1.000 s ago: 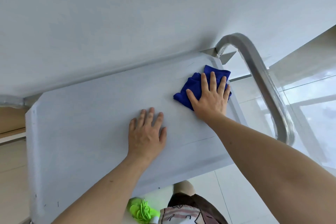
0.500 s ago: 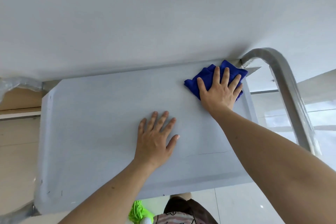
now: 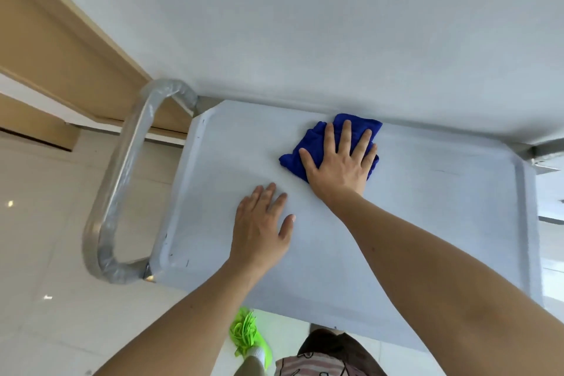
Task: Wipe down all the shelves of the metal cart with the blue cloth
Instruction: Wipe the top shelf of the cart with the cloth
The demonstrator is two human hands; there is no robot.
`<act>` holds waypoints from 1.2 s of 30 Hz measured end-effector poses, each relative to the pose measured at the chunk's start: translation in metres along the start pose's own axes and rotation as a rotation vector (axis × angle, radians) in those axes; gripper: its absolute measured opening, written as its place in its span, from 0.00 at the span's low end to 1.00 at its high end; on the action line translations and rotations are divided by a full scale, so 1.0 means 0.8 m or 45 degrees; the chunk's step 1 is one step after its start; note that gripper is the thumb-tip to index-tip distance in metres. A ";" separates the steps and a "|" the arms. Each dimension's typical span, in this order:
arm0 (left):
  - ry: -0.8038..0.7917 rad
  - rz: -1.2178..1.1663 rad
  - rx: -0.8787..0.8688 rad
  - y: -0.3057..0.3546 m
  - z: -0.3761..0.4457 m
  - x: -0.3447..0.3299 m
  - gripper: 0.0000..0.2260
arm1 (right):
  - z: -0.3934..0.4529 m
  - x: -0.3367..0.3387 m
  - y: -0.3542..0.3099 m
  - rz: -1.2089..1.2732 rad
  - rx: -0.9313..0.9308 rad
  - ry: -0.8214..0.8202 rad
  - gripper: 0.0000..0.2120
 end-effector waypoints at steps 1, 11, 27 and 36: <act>0.037 0.019 0.035 -0.018 -0.005 0.007 0.22 | 0.000 -0.003 -0.015 -0.004 0.035 -0.011 0.42; 0.258 0.013 0.312 -0.132 -0.069 0.051 0.19 | -0.003 -0.028 -0.189 -0.009 0.389 -0.083 0.41; 0.267 -0.173 0.157 -0.190 -0.172 0.066 0.14 | -0.131 -0.033 -0.264 -0.017 0.567 -0.165 0.41; 0.205 -0.206 0.054 -0.230 -0.247 0.077 0.12 | -0.261 -0.030 -0.242 -0.075 0.440 -0.162 0.47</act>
Point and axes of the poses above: each hand's wrist, its own z-axis towards the middle knuckle, its own x-axis out of the back of the hand, y = z × x, the point moved 2 cm from there along z, towards the middle knuckle, and after that the axes turned 14 degrees about y, right-handed, at the moved point
